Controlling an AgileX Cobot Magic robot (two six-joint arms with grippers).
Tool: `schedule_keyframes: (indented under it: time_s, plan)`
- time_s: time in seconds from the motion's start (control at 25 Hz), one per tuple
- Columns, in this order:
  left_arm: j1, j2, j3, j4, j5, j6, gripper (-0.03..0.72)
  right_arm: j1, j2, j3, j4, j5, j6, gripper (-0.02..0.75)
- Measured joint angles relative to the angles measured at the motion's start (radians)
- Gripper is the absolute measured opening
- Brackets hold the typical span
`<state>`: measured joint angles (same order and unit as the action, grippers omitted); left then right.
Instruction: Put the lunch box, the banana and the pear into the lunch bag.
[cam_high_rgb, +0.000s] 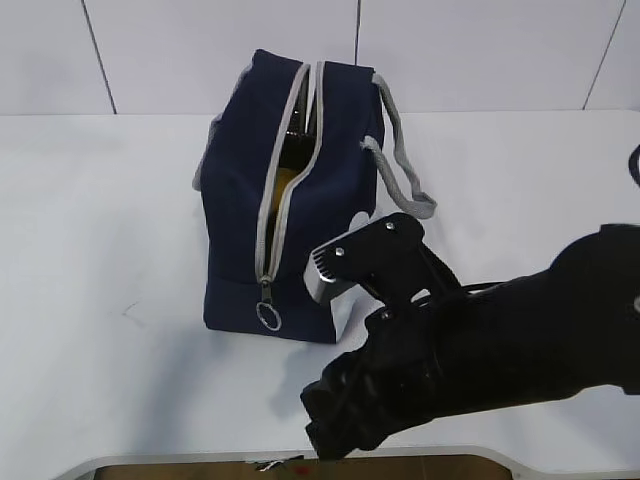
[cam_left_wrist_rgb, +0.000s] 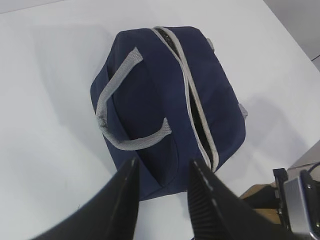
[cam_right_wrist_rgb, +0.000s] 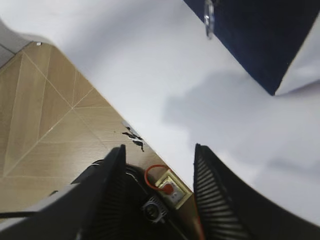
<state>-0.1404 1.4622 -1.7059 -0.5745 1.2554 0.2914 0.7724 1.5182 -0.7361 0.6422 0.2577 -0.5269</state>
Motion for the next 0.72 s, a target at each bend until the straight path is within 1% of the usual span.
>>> schedule_keyframes:
  time_s: [0.2,0.48,0.64,0.72]
  plan:
    - [0.0,0.0,0.0,0.0,0.0,-0.002,0.253,0.0,0.017,0.0,0.008,-0.056,0.077,0.372]
    - [0.0,0.0,0.0,0.0,0.0,-0.021,0.253,0.0,0.017,-0.008,0.014,-0.151,0.084,0.371]
    - [0.0,0.0,0.0,0.0,0.0,-0.025,0.253,0.0,0.017,-0.012,0.007,-0.123,0.022,0.371]
    - [0.0,0.0,0.0,0.0,0.0,-0.028,0.253,0.0,0.017,-0.025,-0.031,-0.048,0.001,0.371]
